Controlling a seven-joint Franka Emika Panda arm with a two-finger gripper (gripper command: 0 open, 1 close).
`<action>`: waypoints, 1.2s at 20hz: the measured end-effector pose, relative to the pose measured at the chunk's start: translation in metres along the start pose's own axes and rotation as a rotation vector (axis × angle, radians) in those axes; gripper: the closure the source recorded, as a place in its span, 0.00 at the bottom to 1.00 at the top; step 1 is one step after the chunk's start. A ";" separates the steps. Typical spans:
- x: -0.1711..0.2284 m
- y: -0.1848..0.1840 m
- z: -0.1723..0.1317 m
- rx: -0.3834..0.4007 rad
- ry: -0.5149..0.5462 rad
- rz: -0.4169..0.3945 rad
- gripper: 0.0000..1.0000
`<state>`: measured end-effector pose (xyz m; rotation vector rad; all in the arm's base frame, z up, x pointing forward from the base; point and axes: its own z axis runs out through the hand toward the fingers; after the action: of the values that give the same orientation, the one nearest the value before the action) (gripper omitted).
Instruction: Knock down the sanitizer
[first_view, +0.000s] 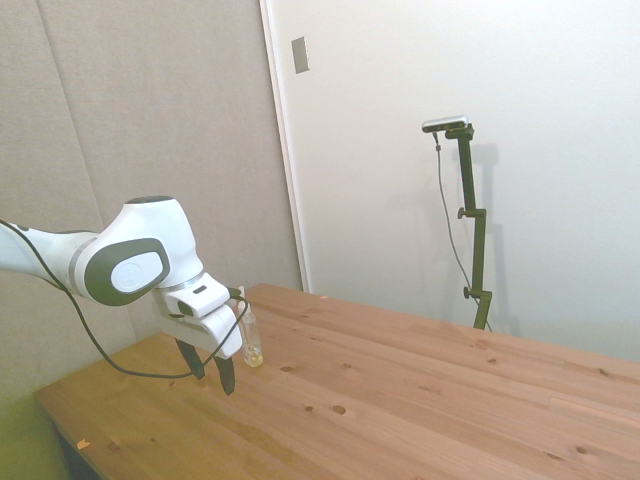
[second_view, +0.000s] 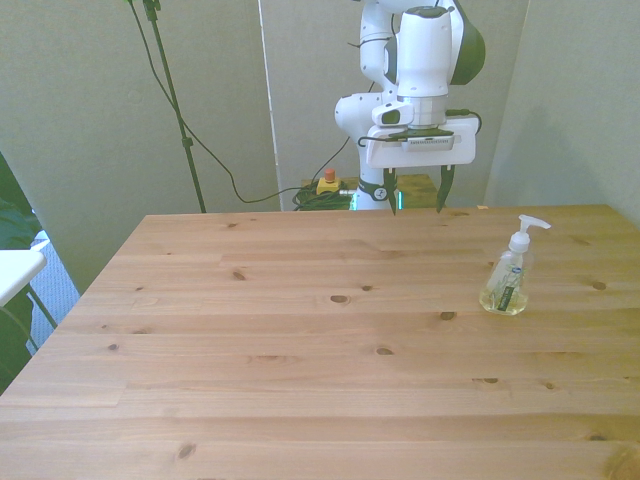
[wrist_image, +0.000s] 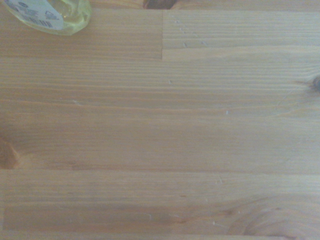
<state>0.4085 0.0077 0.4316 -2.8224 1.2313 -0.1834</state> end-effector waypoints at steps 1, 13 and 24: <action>0.000 0.000 0.000 -0.001 -0.001 0.000 0.00; -0.027 -0.084 0.021 -0.028 0.032 0.043 1.00; -0.034 -0.153 0.029 -0.029 0.075 0.096 1.00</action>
<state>0.5004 0.1365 0.4156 -2.7964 1.3924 -0.2710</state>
